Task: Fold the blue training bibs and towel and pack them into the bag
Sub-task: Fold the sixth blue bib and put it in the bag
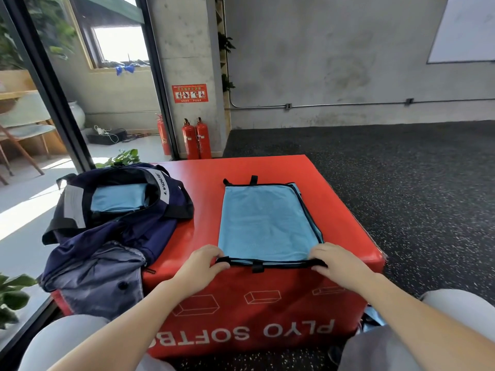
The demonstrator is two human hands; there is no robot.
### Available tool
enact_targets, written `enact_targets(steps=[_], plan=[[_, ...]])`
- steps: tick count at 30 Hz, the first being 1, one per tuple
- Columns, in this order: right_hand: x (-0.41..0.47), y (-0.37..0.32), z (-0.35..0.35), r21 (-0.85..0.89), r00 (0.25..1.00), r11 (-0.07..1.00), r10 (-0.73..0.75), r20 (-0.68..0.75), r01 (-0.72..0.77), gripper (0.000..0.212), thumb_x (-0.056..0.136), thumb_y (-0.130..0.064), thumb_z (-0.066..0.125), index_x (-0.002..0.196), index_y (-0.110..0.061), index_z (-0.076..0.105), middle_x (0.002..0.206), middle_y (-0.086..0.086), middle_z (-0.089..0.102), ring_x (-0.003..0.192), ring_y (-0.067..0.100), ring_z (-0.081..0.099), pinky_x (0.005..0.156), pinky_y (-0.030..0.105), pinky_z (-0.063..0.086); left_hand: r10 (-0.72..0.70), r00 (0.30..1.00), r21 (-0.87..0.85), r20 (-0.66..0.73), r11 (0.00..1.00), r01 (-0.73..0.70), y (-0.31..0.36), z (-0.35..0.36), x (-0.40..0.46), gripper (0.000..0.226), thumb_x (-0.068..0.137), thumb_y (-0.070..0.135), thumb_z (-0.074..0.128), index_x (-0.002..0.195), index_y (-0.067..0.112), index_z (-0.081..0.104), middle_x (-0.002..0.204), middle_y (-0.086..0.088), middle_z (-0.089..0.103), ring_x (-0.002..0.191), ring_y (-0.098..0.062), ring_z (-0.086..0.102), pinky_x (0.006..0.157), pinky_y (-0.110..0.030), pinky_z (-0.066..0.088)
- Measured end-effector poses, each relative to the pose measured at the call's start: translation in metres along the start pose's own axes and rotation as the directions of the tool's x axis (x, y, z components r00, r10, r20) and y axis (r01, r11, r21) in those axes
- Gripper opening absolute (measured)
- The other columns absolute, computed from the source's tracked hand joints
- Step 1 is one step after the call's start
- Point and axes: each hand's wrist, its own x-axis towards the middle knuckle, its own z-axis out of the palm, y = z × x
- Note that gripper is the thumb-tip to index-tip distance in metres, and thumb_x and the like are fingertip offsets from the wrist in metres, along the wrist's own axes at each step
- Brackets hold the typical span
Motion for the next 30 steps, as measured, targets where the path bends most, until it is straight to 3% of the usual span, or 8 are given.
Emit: enact_targets(steps=[7, 11, 13, 17, 22, 26, 30], plan=[[0.001, 0.002, 0.003, 0.076, 0.994, 0.993, 0.095, -0.058, -0.09, 0.02, 0.101, -0.042, 0.053, 0.099, -0.026, 0.065, 0.094, -0.014, 0.061, 0.096, 0.009, 0.055, 0.089, 0.031, 0.042, -0.024, 0.997, -0.057, -0.079, 0.998, 0.019, 0.01, -0.003, 0.001, 0.006, 0.094, 0.031, 0.066, 0.097, 0.025, 0.065, 0.097, 0.012, 0.066, 0.096, -0.009, 0.058, 0.087, -0.03, 0.046], [0.006, -0.007, -0.012, 0.311, 0.971, 0.938, 0.199, -0.129, -0.152, 0.016, 0.101, -0.038, 0.054, 0.089, -0.028, 0.06, 0.075, -0.007, 0.062, 0.072, 0.011, 0.057, 0.071, 0.035, 0.045, -0.115, 0.988, -0.204, -0.104, 0.974, 0.092, 0.024, -0.015, 0.005, 0.014, 0.099, 0.028, 0.059, 0.087, 0.034, 0.056, 0.071, 0.003, 0.064, 0.061, -0.01, 0.051, 0.061, -0.03, 0.045], [0.011, -0.008, -0.019, 0.402, 0.957, 0.899, 0.249, -0.148, -0.172, 0.015, 0.101, -0.035, 0.056, 0.087, -0.031, 0.058, 0.069, -0.004, 0.061, 0.066, 0.012, 0.056, 0.069, 0.034, 0.045, -0.157, 0.98, -0.256, -0.124, 0.959, 0.121, 0.029, -0.02, 0.008, 0.015, 0.099, 0.028, 0.058, 0.085, 0.033, 0.057, 0.071, 0.001, 0.065, 0.059, -0.01, 0.048, 0.059, -0.03, 0.043], [0.025, -0.005, -0.027, 0.468, 0.939, 0.866, 0.29, -0.184, -0.175, 0.019, 0.099, -0.029, 0.06, 0.085, -0.041, 0.06, 0.077, -0.01, 0.068, 0.076, 0.005, 0.063, 0.075, 0.025, 0.047, -0.197, 0.968, -0.324, -0.158, 0.936, 0.138, 0.037, -0.027, 0.018, 0.015, 0.098, 0.028, 0.061, 0.083, 0.029, 0.059, 0.074, -0.001, 0.066, 0.069, -0.026, 0.058, 0.062, -0.035, 0.045], [0.05, 0.001, -0.039, 0.507, 0.917, 0.841, 0.336, -0.216, -0.189, 0.022, 0.096, -0.029, 0.066, 0.084, -0.046, 0.063, 0.083, -0.02, 0.071, 0.085, -0.004, 0.064, 0.074, 0.01, 0.044, -0.206, 0.959, -0.331, -0.196, 0.934, 0.133, 0.04, -0.033, 0.039, 0.013, 0.1, 0.031, 0.059, 0.087, 0.03, 0.058, 0.074, 0.002, 0.067, 0.066, -0.019, 0.062, 0.062, -0.039, 0.052], [0.081, 0.012, -0.05, 0.556, 0.894, 0.809, 0.377, -0.243, -0.19, 0.008, 0.093, -0.034, 0.07, 0.085, -0.034, 0.071, 0.079, -0.017, 0.071, 0.078, 0.004, 0.064, 0.075, 0.025, 0.048, -0.209, 0.94, -0.323, -0.27, 0.939, 0.116, 0.034, -0.036, 0.071, 0.01, 0.098, 0.03, 0.061, 0.088, 0.03, 0.061, 0.071, 0.009, 0.067, 0.065, -0.009, 0.061, 0.062, -0.027, 0.048], [0.118, 0.026, -0.052, 0.575, 0.887, 0.796, 0.388, -0.248, -0.188, 0.007, 0.09, -0.036, 0.073, 0.083, -0.034, 0.072, 0.079, -0.015, 0.071, 0.077, 0.008, 0.064, 0.074, 0.027, 0.047, -0.222, 0.927, -0.326, -0.303, 0.938, 0.118, 0.021, -0.035, 0.106, 0.005, 0.098, 0.026, 0.062, 0.094, 0.025, 0.065, 0.071, 0.011, 0.066, 0.066, -0.007, 0.059, 0.062, -0.017, 0.046]])
